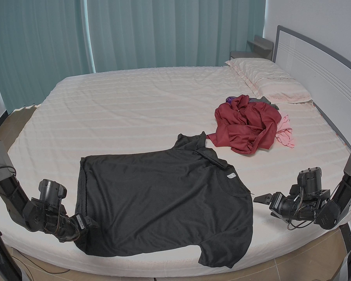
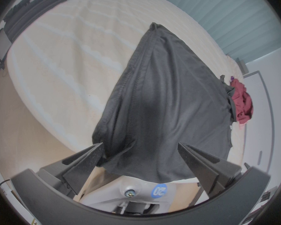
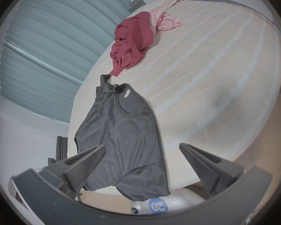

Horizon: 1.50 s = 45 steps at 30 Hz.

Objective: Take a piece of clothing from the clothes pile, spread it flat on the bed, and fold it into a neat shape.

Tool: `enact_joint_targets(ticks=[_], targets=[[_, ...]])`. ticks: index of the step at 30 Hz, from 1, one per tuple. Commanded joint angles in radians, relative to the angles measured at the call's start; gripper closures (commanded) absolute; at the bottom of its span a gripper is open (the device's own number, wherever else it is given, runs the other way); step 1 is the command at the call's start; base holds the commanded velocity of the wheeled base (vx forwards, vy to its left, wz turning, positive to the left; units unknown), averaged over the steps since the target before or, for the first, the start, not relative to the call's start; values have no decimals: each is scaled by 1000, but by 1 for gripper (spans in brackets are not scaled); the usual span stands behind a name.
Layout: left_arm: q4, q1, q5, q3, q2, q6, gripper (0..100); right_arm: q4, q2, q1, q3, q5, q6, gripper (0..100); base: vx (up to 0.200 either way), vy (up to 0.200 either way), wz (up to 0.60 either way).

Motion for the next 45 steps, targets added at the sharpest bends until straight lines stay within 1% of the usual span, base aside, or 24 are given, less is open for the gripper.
enact_joint_targets(ticks=[1,7,11,13,14,16,18,19,21,26,27,28,30,31,34,37,38,39,40,44,45], targets=[[-33,-35,36,19,34,1,0,0,-2,7,2,1,-1,0,0,0,0],[-93,-38,165,33,118,0,0,0,1,10,2,1,-1,0,0,0,0],[-168,-38,203,61,160,3,0,0,-1,9,2,1,-1,0,0,0,0],[-185,-38,223,68,176,4,0,0,1,9,2,1,-1,0,0,0,0],[-187,-32,260,77,193,18,0,0,1,10,2,1,-1,0,0,0,0],[-185,-23,289,85,206,41,0,0,-1,10,2,1,-1,0,0,0,0],[-187,-15,297,90,207,52,0,0,-1,10,2,1,-1,0,0,0,0],[-187,11,315,114,202,89,0,0,-1,9,2,1,-1,0,0,0,0],[-187,38,320,133,187,121,0,0,-2,9,2,1,-1,0,0,0,0],[-179,126,318,150,81,202,0,0,-2,9,2,-1,-2,0,0,0,0],[-177,129,318,150,78,205,0,0,-2,9,2,-1,-2,0,0,0,0],[-171,152,317,162,55,234,0,0,-2,10,2,-1,-1,0,0,0,0],[-171,155,315,165,51,242,0,0,-2,9,2,-1,-2,0,0,0,0],[-171,161,300,176,41,263,0,0,-1,9,4,-1,-2,0,0,0,0],[-168,163,288,186,44,270,0,0,-1,9,4,-1,-2,0,0,0,0],[-128,184,289,194,51,305,0,0,-2,9,4,-1,-2,0,0,0,0],[-87,210,289,194,49,352,0,-2,-2,9,4,-1,-2,0,0,0,0],[-81,215,291,194,49,362,0,-2,-2,9,4,-1,-2,0,0,0,0],[-58,242,294,191,49,395,0,0,-2,9,4,-1,-2,0,0,0,0],[-49,302,306,183,40,428,0,0,-9,9,4,-1,-2,0,0,0,0],[-49,307,306,183,40,434,0,0,-9,9,2,-1,-2,0,0,0,0]])
